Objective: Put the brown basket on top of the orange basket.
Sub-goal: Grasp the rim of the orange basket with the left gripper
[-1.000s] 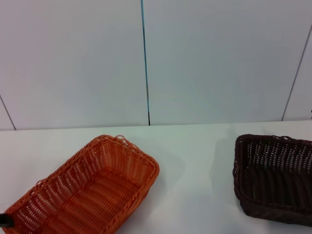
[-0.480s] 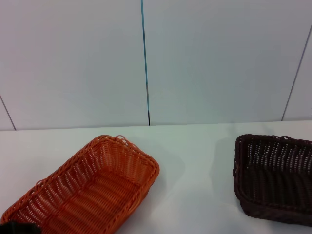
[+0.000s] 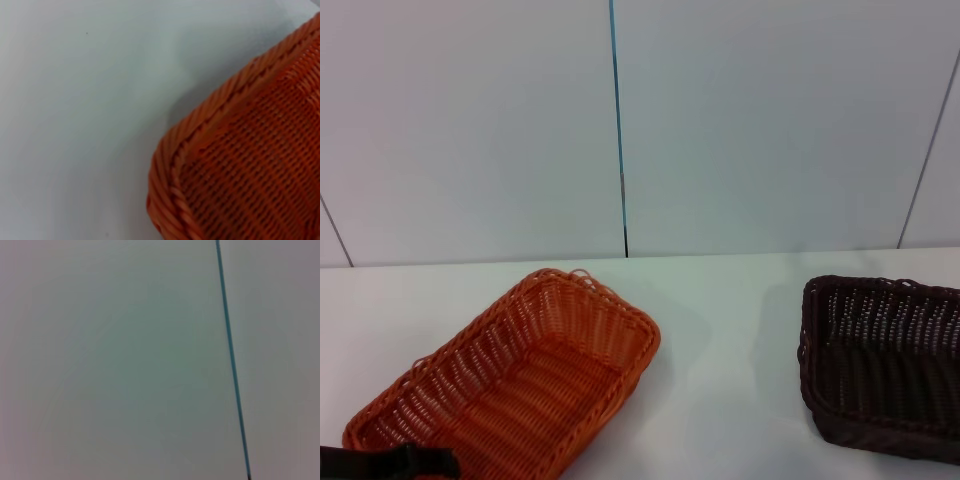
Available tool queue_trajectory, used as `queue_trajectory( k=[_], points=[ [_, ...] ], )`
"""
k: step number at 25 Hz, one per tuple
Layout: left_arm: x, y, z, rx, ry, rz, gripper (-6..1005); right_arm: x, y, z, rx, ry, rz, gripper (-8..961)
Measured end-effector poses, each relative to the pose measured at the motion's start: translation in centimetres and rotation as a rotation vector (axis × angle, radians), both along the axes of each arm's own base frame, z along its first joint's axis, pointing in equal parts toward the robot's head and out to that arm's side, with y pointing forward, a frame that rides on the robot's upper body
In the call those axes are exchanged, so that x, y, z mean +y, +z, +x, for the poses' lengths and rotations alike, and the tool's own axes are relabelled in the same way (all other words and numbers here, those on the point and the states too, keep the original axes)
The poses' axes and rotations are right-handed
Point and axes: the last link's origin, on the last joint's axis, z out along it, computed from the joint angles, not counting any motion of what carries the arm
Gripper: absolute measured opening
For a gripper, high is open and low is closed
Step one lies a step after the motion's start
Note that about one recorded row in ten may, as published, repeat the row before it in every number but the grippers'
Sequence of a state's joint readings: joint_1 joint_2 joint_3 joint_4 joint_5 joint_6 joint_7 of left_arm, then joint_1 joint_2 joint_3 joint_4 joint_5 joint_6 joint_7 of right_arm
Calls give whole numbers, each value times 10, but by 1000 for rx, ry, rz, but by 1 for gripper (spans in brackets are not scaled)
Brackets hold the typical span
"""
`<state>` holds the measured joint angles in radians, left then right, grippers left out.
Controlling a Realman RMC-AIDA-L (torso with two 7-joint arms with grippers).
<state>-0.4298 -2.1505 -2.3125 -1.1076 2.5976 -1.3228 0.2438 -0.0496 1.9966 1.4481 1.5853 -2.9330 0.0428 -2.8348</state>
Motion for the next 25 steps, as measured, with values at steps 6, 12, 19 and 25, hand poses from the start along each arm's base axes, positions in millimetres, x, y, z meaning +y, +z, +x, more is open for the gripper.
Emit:
queue_trajectory(
  k=[6, 12, 19, 25],
  points=[
    [2, -6, -7, 1, 20, 10, 824, 0, 5, -6, 1, 17, 13, 916],
    [4, -5, -10, 20, 22, 27, 687, 0, 7, -9, 2, 25, 19, 916],
    [6, -6, -9, 85, -12, -20, 413, 0, 6, -10, 8, 29, 23, 916],
    [12, -12, -2, 255, -73, -133, 370, 0, 5, -10, 13, 30, 23, 916]
  ],
)
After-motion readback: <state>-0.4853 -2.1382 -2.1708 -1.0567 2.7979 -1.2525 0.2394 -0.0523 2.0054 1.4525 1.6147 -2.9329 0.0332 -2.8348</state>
